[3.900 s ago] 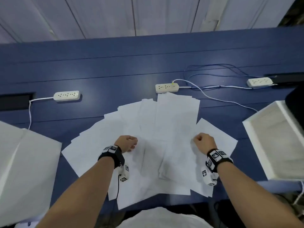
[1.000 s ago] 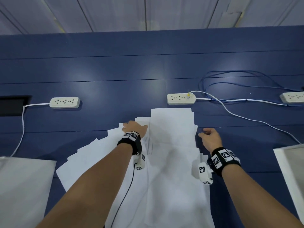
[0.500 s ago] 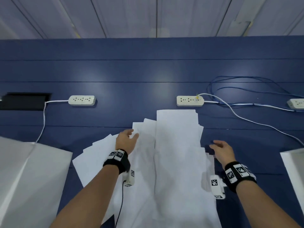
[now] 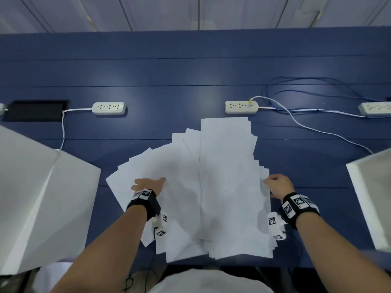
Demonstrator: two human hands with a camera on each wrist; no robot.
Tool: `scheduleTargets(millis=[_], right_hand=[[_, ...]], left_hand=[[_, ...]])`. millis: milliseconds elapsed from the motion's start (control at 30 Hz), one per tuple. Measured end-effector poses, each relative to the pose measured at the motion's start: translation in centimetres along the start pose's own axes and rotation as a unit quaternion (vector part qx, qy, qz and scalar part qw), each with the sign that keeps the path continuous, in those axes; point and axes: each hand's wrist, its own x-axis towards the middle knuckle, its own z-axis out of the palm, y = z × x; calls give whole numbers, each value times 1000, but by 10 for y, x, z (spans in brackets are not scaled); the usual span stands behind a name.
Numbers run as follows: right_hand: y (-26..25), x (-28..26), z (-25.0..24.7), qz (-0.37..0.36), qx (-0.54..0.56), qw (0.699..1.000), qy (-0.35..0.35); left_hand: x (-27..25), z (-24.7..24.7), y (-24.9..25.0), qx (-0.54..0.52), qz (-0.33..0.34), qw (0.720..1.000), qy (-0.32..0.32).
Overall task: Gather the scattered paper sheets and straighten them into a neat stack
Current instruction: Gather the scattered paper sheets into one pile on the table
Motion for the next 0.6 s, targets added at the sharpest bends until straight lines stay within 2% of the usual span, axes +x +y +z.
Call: scheduleTargets(millis=[200,267,367,433,533,600], right_hand=[[-3,-8,20,-21,-9,1000,-20],[-4,-7,19,-25,-5,1000,-16],[-1,-7,8,-35,2,999,-6],[10,-8,-3,-31,16,999,0],[29,-8,-12,-12,14,999,-34],[35,-7,-10,-13,5,999,-35]], left_hand=[[-36,36,41,-34,68,996,-36],[-45,45,51,-63,96,993,-15],[-46,38,54,-22,124,991,44],[-37,26,45,-6,111,992,59],[-25,19,26,28,87,995,36],[-18,23,16,41,97,994,32]])
